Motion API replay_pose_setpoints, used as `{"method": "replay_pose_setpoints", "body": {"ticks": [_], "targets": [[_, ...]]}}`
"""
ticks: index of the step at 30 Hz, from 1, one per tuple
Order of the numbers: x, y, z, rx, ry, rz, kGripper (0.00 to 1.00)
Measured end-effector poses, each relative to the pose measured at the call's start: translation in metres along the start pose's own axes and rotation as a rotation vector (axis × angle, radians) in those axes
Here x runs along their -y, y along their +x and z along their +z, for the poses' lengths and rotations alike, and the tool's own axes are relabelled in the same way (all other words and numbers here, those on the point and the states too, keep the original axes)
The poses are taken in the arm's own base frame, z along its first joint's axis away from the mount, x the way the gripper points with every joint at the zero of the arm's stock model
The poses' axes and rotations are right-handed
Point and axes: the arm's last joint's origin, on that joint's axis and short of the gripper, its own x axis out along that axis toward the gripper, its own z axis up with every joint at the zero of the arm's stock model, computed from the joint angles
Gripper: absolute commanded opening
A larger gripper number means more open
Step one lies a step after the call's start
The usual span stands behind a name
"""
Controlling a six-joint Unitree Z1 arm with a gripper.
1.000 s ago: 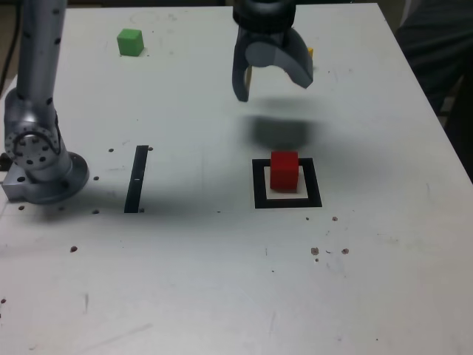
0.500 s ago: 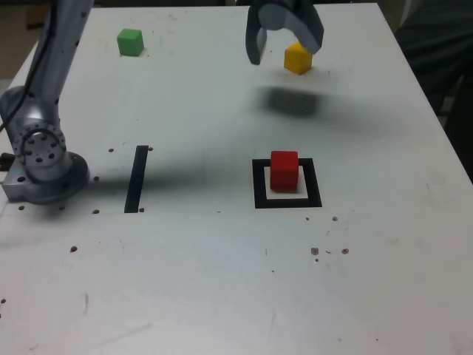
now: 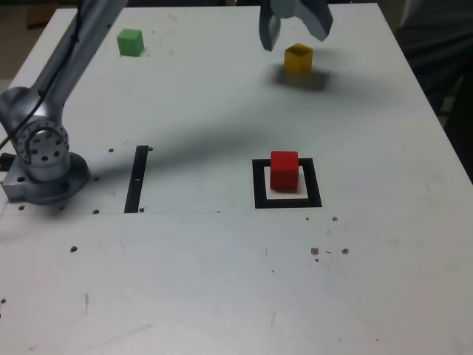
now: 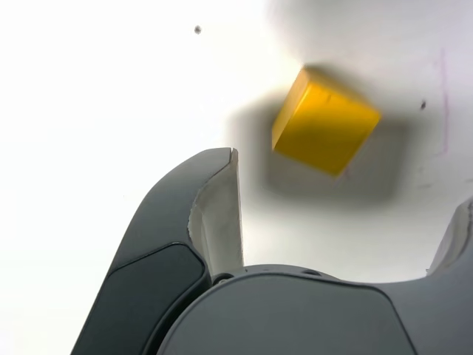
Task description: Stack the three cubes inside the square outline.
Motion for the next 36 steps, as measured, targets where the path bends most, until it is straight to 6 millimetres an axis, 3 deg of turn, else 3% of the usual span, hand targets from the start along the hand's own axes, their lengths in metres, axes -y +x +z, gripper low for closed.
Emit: {"method": "replay_pose_setpoints", "body": {"ticks": [10,22,36], "targets": [[-0.018,0.019,0.009,-0.032,0.049,0.027,1.00],[-0.016,0.018,0.014,-0.103,0.340,0.072,1.00],[-0.016,0.022,0.016,-0.124,0.373,0.068,0.99]]}}
